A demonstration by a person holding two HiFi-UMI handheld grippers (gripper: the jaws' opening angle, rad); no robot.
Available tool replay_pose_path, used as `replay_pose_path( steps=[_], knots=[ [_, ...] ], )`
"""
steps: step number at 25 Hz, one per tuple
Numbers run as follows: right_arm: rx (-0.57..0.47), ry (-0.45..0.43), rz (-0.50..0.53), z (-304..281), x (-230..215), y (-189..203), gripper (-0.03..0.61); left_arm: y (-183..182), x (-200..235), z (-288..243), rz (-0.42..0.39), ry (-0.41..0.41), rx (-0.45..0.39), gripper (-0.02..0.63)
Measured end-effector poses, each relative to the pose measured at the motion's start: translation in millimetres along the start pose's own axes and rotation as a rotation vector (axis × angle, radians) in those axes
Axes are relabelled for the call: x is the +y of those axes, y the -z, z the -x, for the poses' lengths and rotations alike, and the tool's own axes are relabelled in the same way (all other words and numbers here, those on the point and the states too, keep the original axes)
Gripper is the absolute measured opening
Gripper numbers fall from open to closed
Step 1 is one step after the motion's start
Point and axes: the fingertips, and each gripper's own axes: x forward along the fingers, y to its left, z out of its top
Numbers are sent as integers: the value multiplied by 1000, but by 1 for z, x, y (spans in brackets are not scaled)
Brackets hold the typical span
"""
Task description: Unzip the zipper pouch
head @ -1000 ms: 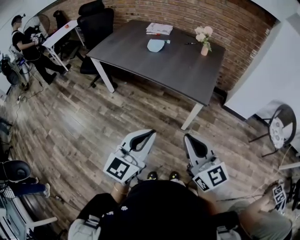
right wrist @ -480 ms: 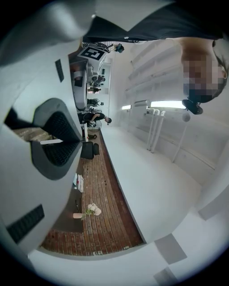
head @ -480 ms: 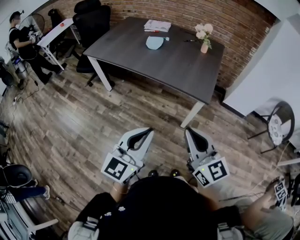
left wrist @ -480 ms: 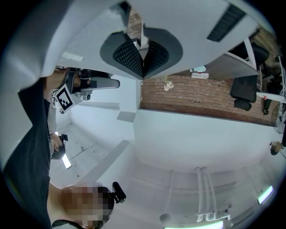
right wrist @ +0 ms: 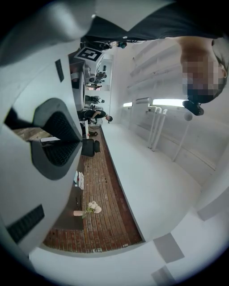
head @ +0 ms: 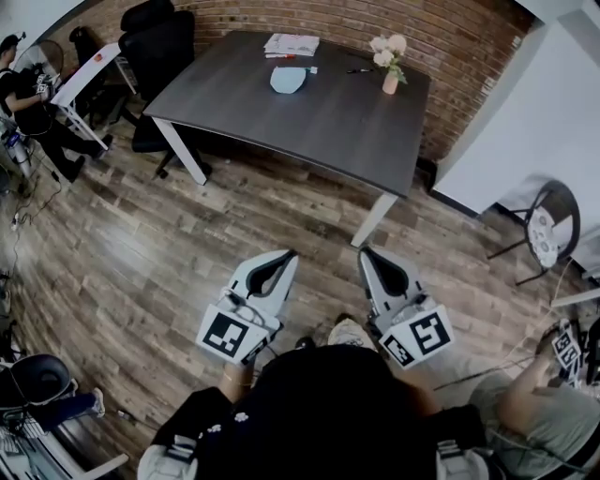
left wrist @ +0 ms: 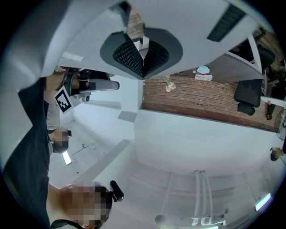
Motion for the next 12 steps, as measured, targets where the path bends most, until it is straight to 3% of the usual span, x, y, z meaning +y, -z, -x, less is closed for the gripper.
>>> replay_pose_path(
  steps=[5,12],
  knots=[
    [5,17,-26,-3,-22,8,2,5,2,-21,8,20,7,5],
    [4,-23,-51,-36,-64,16,2,4,28,-59,-14,-25,12,5]
  ],
)
